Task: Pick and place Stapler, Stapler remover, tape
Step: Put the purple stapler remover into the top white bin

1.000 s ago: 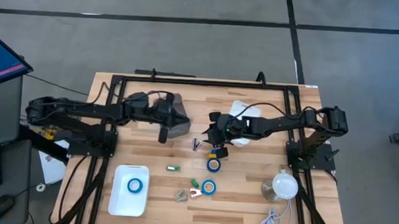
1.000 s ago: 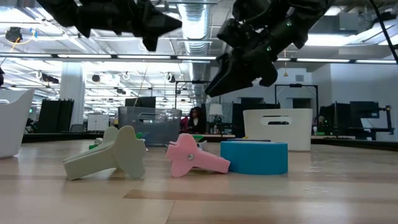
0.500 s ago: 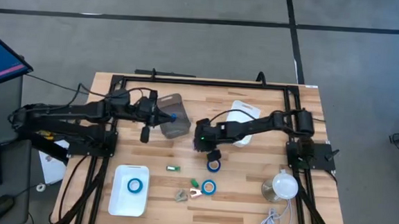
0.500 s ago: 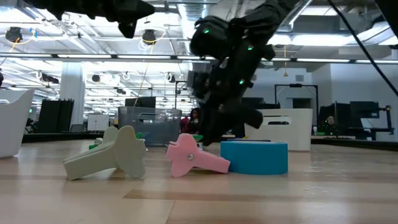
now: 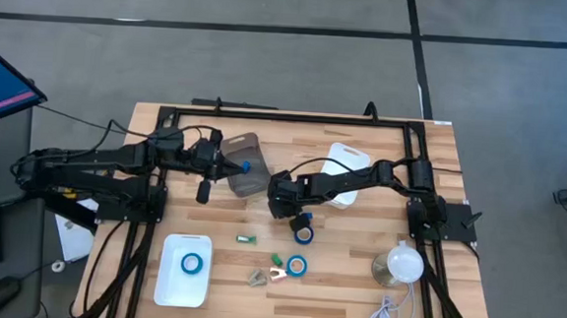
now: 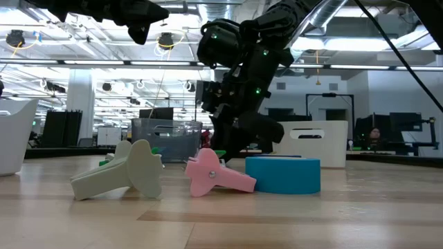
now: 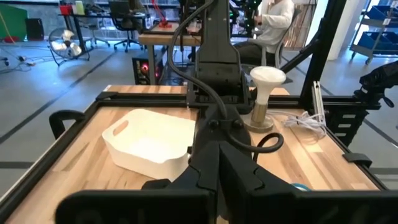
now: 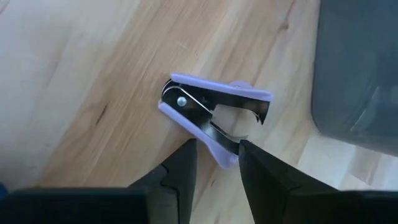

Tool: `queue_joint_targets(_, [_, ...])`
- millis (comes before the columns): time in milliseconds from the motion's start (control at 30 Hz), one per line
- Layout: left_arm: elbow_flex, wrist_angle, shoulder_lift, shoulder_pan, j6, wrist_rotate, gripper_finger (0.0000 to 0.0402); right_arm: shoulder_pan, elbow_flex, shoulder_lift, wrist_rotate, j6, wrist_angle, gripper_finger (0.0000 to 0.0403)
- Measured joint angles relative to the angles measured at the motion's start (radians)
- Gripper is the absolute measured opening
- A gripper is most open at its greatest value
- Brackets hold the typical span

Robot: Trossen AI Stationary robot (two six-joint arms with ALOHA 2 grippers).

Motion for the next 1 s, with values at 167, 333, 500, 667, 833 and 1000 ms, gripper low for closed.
queue_joint_targets(167, [0.0,-0.005,0.0,0.0,-0.001,0.0,0.0002,0.0,0.001,-0.001,-0.024,0.012,-0.009,0.007])
queue_joint_targets(333, [0.0,-0.009,0.0,0.0,-0.001,0.0,0.0002,0.0,0.001,-0.001,-0.025,0.016,-0.002,0.0011])
queue_joint_targets(500, [0.0,-0.013,0.0,0.0,-0.001,0.0,0.0002,0.0,0.0,-0.001,-0.022,0.042,0.004,0.0005])
queue_joint_targets(667, [0.0,-0.014,0.0,0.0,-0.001,0.0,0.0002,-0.003,-0.005,-0.022,-0.03,0.057,0.002,0.0001])
queue_joint_targets(833, [0.0,-0.02,0.0,0.0,-0.006,0.0,0.0002,-0.007,-0.004,-0.101,-0.027,0.072,-0.018,0.0001])
queue_joint_targets(1000, [0.0,-0.032,0.0,0.0,-0.009,0.0,0.0002,-0.011,-0.004,-0.194,0.033,0.081,-0.082,0.0])
